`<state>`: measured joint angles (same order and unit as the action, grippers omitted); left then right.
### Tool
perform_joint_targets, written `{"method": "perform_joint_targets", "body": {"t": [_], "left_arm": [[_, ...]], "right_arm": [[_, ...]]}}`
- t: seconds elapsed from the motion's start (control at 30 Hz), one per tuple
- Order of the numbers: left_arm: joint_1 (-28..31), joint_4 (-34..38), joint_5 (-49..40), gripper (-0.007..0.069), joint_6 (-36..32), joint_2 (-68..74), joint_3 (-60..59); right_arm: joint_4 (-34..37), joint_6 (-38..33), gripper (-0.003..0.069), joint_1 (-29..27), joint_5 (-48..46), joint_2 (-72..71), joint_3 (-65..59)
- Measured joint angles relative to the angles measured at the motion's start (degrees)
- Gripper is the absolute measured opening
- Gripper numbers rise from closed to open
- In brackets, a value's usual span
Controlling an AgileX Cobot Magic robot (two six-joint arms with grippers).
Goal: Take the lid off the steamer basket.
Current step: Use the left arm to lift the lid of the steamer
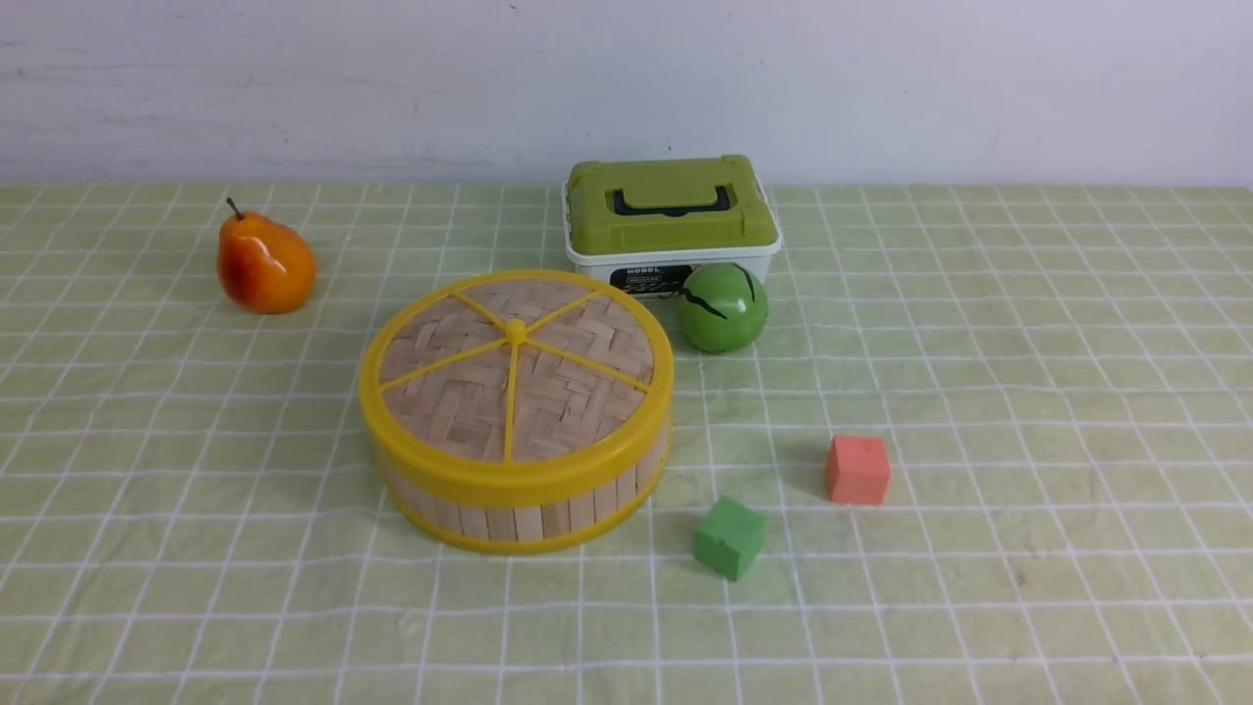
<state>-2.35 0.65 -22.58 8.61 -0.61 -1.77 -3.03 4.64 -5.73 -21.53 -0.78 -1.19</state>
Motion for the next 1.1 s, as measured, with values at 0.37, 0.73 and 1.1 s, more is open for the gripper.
{"method": "perform_joint_targets", "body": {"t": [0.37, 0.73, 1.1], "left_arm": [[0.0, 0.0, 0.1, 0.0148, 0.0, 0.0, 0.0], [0.0, 0.1, 14.5, 0.0158, 0.0, 0.0, 0.0], [0.0, 0.1, 48.9, 0.0165, 0.1, 0.0, 0.0]], "right_arm": [[0.0, 0.0, 0.0241, 0.0, 0.0, 0.0, 0.0], [0.0, 0.0, 0.0241, 0.0, 0.0, 0.0, 0.0], [0.0, 0.0, 0.0241, 0.0, 0.0, 0.0, 0.0]]}}
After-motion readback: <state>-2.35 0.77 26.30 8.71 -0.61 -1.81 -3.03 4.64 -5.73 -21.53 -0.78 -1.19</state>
